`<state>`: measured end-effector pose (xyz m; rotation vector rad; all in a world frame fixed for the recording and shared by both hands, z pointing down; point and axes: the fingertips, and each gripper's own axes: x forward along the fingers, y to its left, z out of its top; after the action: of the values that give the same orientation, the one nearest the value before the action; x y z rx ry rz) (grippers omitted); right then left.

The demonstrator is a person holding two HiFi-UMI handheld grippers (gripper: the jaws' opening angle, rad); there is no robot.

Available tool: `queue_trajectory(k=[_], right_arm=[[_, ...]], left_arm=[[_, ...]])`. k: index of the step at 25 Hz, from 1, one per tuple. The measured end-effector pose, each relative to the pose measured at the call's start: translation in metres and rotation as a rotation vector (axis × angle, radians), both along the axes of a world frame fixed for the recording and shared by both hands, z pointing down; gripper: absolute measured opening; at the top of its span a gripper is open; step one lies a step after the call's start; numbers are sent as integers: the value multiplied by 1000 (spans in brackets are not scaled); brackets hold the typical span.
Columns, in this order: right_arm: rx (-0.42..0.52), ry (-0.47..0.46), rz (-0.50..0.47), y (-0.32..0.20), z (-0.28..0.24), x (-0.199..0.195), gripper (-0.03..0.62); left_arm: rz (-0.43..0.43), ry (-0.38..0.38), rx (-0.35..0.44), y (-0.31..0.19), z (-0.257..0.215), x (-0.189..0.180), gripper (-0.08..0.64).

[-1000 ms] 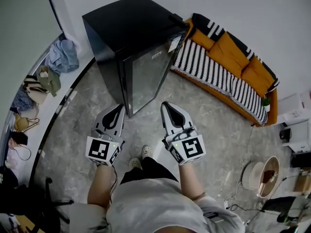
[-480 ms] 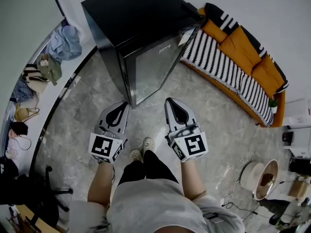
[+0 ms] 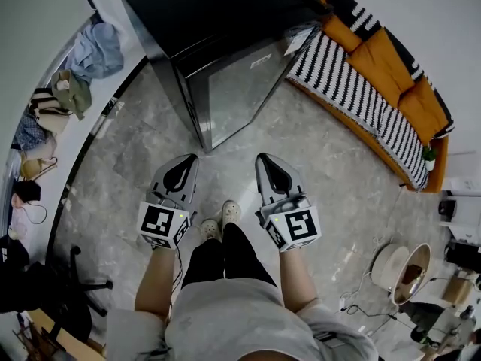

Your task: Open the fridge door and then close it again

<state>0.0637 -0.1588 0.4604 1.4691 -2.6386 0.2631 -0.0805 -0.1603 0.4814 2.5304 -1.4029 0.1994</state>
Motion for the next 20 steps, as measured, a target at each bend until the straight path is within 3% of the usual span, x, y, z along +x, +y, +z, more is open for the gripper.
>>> queue_trajectory(k=[16, 20], right_arm=[[-52, 5, 5, -5, 34, 14, 17], [-55, 11, 2, -9, 35, 18, 17]], left_arm=[[-57, -53, -59, -62, 48, -6, 19], [-59, -63, -85, -85, 58, -6, 114]])
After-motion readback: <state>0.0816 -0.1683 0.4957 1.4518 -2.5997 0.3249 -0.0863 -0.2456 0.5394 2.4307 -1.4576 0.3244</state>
